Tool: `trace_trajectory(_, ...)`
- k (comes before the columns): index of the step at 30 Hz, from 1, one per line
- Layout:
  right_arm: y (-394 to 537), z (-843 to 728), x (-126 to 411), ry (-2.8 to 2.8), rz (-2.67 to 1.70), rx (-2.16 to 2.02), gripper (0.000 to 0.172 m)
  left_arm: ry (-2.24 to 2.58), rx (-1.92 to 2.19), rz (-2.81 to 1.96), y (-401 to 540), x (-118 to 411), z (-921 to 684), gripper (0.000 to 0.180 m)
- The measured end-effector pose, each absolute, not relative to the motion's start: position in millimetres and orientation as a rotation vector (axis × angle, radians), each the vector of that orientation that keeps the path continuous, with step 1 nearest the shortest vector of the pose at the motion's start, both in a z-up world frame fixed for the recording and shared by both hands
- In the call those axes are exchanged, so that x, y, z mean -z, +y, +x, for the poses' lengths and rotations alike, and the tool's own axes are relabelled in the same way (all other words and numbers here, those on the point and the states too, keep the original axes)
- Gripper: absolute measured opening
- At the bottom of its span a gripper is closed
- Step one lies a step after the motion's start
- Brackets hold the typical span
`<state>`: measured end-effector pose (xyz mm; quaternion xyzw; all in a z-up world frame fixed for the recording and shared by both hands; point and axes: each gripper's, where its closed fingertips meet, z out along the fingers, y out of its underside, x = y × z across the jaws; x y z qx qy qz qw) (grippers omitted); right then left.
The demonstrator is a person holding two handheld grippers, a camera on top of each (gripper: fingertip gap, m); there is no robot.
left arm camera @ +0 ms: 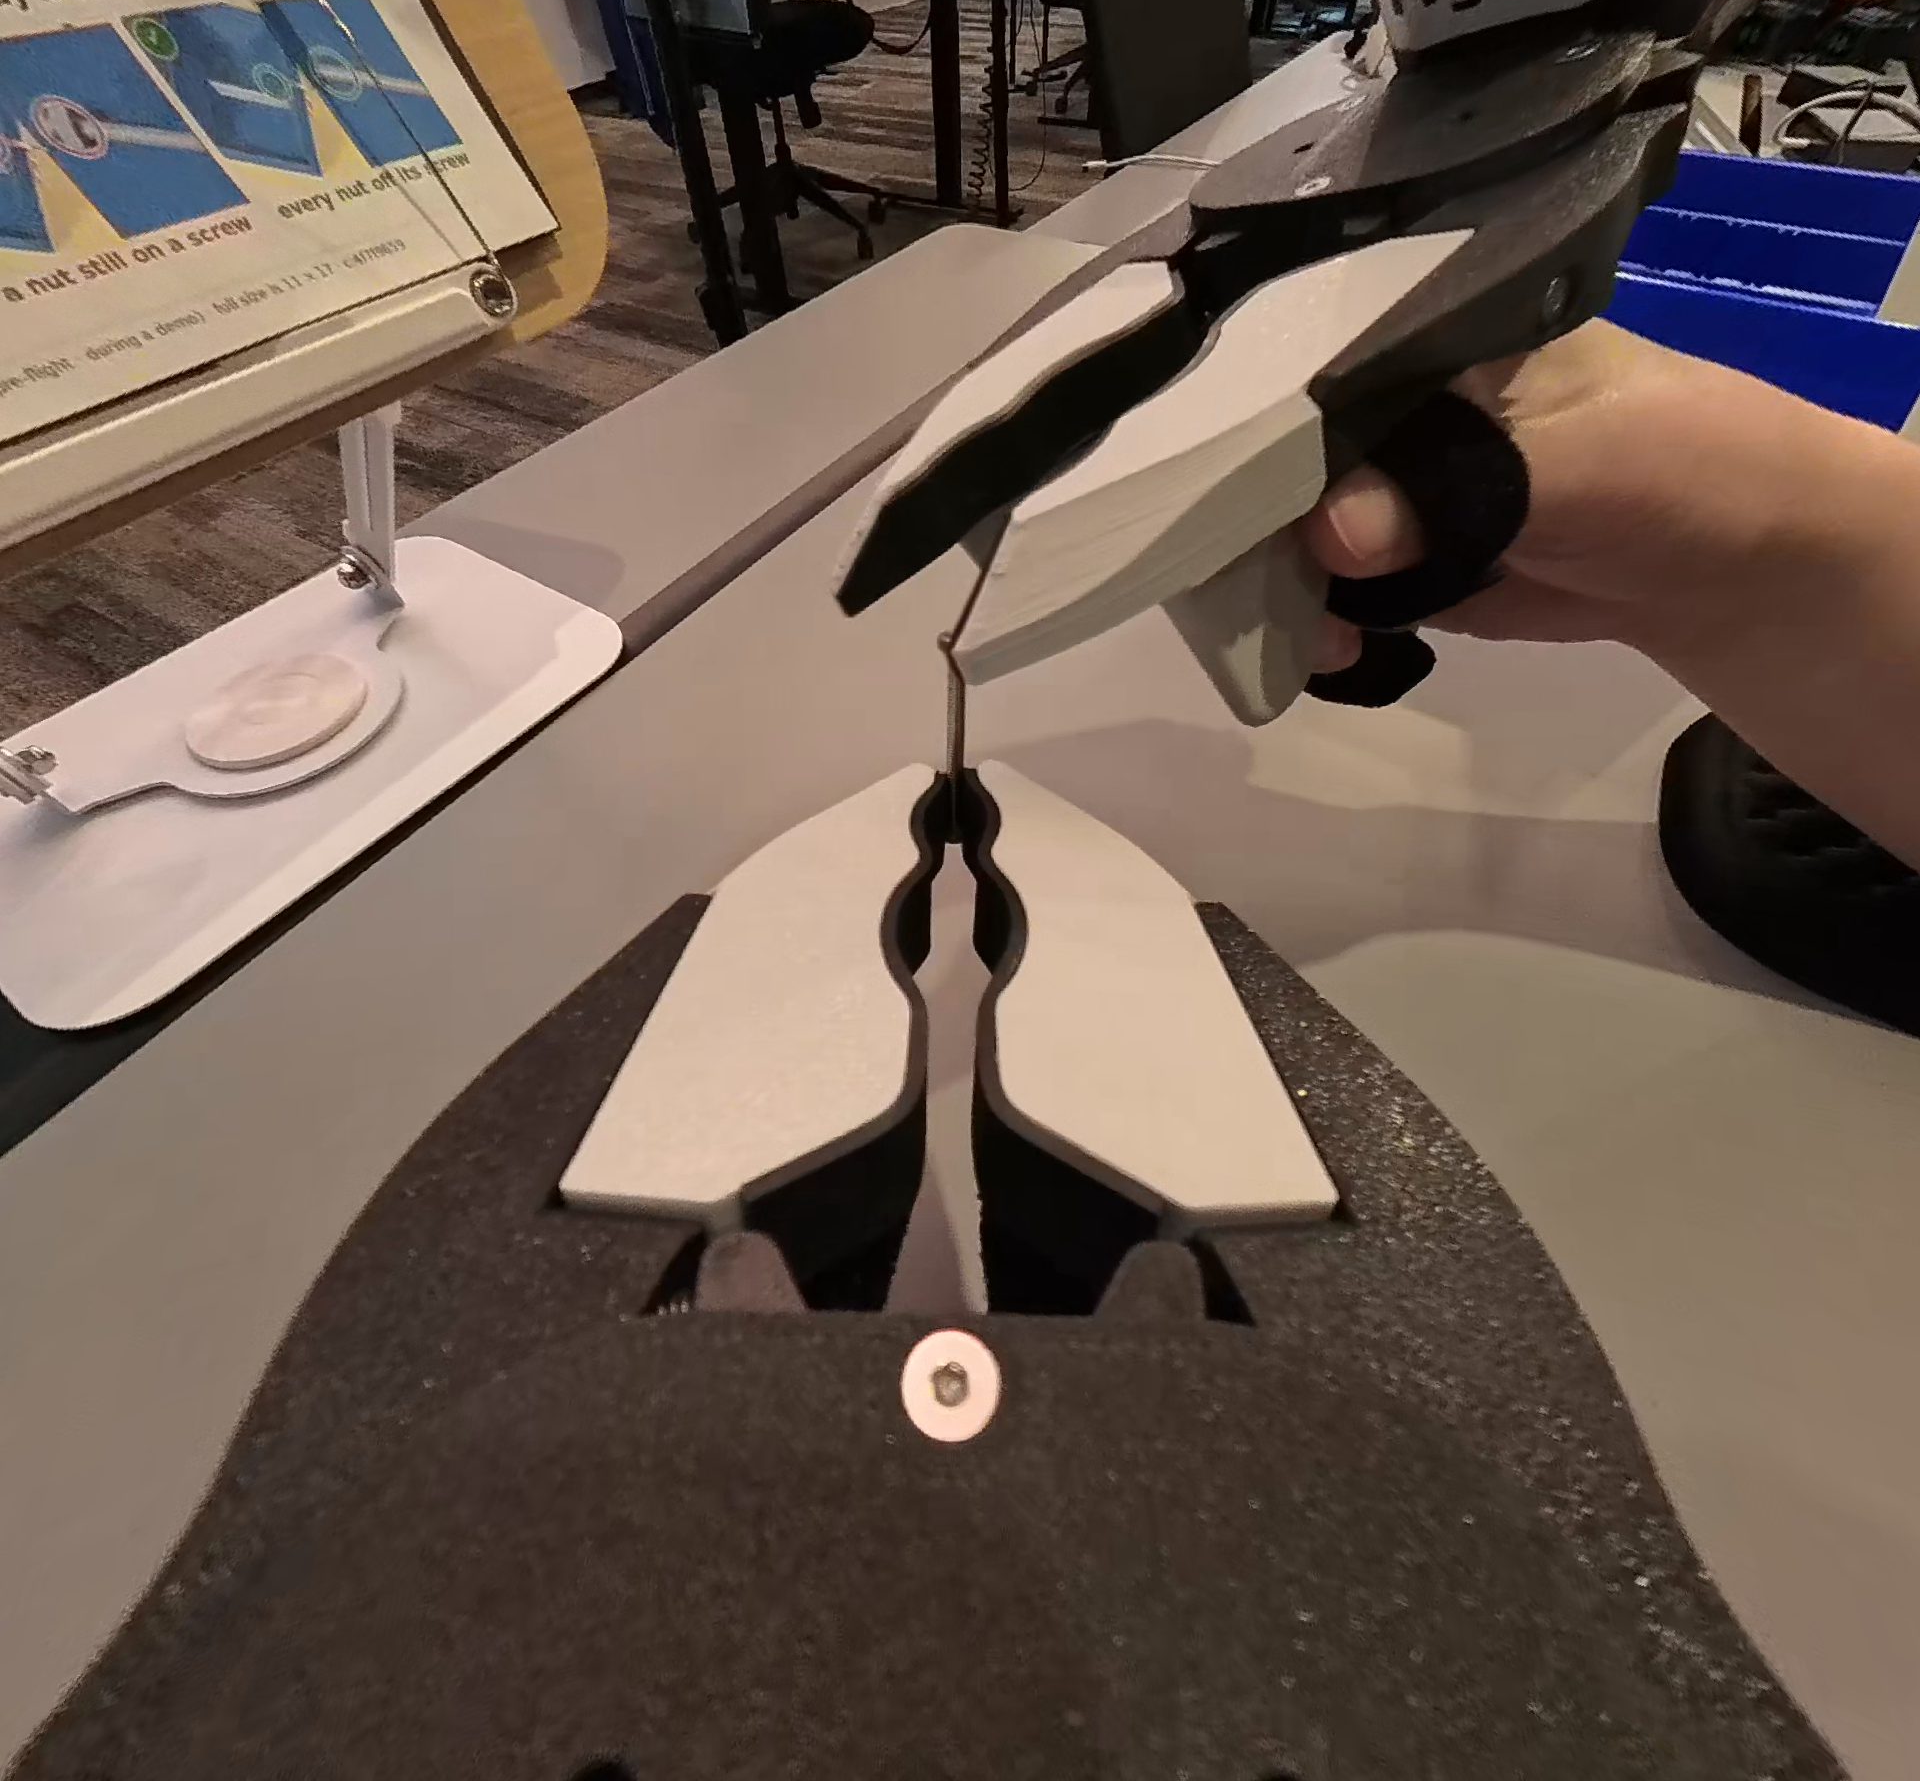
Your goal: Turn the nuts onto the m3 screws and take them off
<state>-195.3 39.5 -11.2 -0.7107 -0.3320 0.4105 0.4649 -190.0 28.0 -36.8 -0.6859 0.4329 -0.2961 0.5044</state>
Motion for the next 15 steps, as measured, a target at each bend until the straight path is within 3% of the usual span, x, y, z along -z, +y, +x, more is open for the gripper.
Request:
trace_trajectory(1,39.2,-195.0,11.4,-0.817,-1.747,-1.014,0.034,1.044,0.719,-1.656,27.9,36.6,-190.2,0.002)
trace_trajectory(15,31.7,-193.9,2.4,-0.864,-1.683,-1.064,0.033,1.044,0.728,-1.655,27.5,35.8,-191.6,0.002)
